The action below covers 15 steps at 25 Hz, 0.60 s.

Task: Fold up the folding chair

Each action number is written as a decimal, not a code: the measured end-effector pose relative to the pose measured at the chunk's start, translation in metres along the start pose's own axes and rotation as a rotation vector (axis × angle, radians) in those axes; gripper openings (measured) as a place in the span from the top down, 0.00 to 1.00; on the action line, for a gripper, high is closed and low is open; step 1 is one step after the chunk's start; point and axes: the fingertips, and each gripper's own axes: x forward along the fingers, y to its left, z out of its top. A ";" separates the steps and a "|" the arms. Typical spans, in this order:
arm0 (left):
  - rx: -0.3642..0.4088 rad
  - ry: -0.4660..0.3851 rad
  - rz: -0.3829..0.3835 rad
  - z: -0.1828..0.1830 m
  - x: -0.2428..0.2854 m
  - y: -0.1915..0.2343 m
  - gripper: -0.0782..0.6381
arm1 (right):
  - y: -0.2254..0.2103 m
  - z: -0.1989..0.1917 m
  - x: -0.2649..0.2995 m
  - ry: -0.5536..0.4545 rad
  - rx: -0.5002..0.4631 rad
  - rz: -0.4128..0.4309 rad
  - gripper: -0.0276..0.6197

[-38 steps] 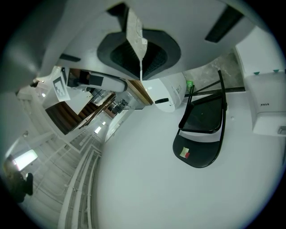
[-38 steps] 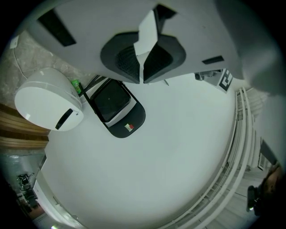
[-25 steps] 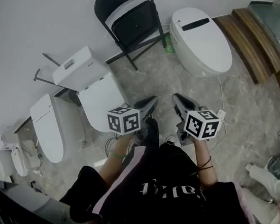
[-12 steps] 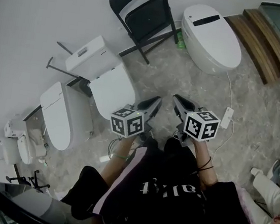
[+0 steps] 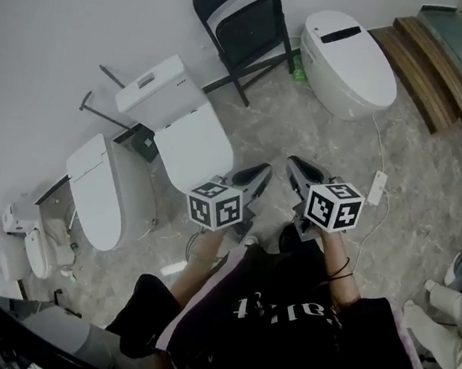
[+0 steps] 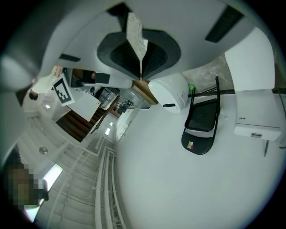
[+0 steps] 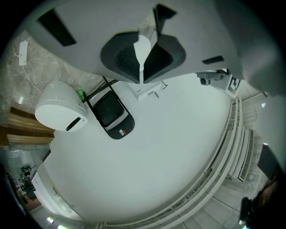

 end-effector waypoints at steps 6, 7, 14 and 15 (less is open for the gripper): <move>0.015 0.010 -0.049 -0.030 -0.067 0.008 0.87 | 0.060 -0.048 -0.001 -0.029 0.017 -0.037 0.90; 0.017 0.017 -0.058 -0.035 -0.076 0.009 0.87 | 0.069 -0.056 0.000 -0.034 0.022 -0.043 0.90; -0.004 0.044 -0.110 -0.066 -0.121 0.009 0.87 | 0.117 -0.101 -0.010 -0.031 0.027 -0.080 0.90; -0.004 0.044 -0.118 -0.068 -0.125 0.007 0.87 | 0.120 -0.103 -0.013 -0.034 0.026 -0.085 0.90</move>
